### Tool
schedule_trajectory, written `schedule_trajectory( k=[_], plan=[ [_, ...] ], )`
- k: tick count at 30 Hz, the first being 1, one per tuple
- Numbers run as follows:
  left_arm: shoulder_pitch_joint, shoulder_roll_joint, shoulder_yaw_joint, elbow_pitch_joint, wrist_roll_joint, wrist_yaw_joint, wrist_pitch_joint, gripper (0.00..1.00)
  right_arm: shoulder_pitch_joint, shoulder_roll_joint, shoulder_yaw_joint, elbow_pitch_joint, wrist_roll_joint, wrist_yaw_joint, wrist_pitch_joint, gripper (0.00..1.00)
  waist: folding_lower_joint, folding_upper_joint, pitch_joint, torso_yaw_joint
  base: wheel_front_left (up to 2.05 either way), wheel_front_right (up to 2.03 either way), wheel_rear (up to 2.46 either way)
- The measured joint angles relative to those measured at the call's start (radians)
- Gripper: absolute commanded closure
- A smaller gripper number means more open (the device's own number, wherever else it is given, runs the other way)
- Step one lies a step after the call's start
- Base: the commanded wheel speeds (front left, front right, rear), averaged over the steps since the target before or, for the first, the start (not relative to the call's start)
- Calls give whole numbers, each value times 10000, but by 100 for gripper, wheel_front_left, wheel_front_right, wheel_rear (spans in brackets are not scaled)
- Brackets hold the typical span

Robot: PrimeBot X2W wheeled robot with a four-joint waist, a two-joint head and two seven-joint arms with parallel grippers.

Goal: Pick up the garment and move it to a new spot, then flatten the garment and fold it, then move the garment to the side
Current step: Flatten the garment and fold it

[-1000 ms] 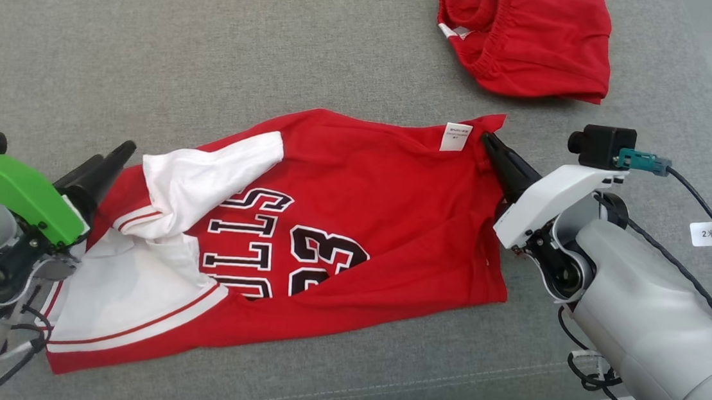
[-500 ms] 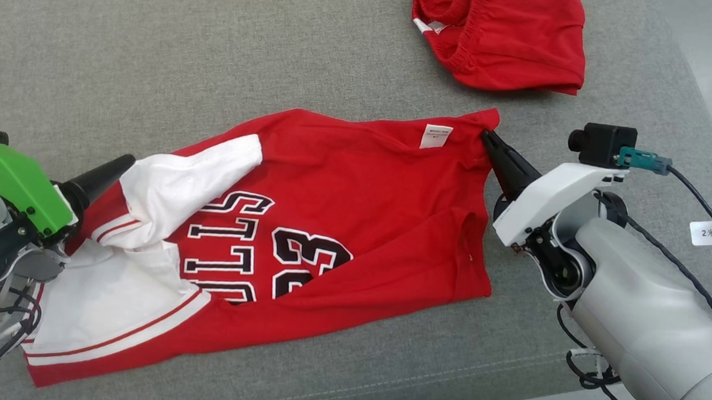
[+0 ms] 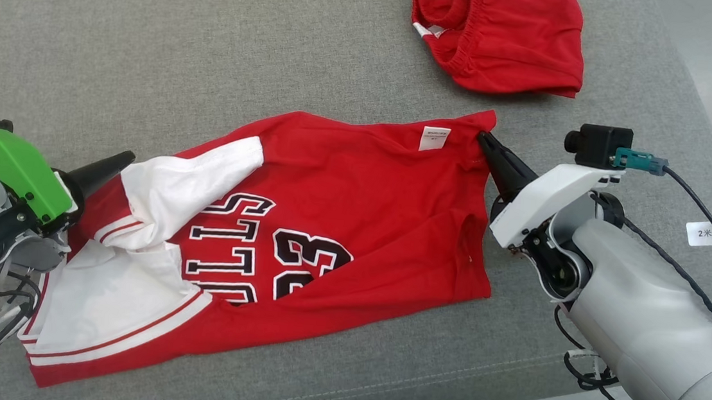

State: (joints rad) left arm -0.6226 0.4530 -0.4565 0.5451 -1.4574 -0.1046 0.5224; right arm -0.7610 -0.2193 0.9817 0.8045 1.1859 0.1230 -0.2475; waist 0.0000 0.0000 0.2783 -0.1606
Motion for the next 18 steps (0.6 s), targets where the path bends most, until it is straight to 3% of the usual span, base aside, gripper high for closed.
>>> schedule_trajectory(
  k=[3,5,9,10,11,13,15,16,17,18],
  plan=[
    [-24,-2,-4,84,2,-6,2,61,0,10,21,0,0,0,0,100,0,0,-14,-6,0,0,0],
    [-26,-2,-46,222,2,-6,75,60,0,10,38,0,0,0,0,100,0,0,-13,-13,0,0,0],
    [-26,-2,-117,341,13,-8,144,50,1,8,61,0,0,0,0,100,0,0,4,-33,0,0,0],
    [-27,-2,-123,355,13,-10,150,37,1,8,61,0,0,0,0,100,0,0,10,-38,0,0,0],
    [-32,-4,-121,389,13,-12,150,31,1,8,63,0,0,0,0,100,0,0,17,-43,0,0,0],
    [-45,-4,-121,474,13,-12,151,46,0,8,67,0,0,0,0,100,0,0,36,-55,0,0,0],
    [-64,-4,-119,541,13,-19,151,68,0,8,67,-2,0,0,0,100,0,0,57,-69,0,0,0],
    [-85,-4,-119,562,13,-21,151,89,-1,10,67,-4,0,0,0,100,0,0,67,-76,0,0,0],
    [-121,-12,-123,571,15,-21,151,100,-1,10,69,-6,0,0,0,100,0,0,78,-83,0,0,0],
    [-163,-19,-127,571,15,-23,150,100,-1,10,69,-8,0,0,0,100,0,0,86,-89,0,0,0]
  ],
)
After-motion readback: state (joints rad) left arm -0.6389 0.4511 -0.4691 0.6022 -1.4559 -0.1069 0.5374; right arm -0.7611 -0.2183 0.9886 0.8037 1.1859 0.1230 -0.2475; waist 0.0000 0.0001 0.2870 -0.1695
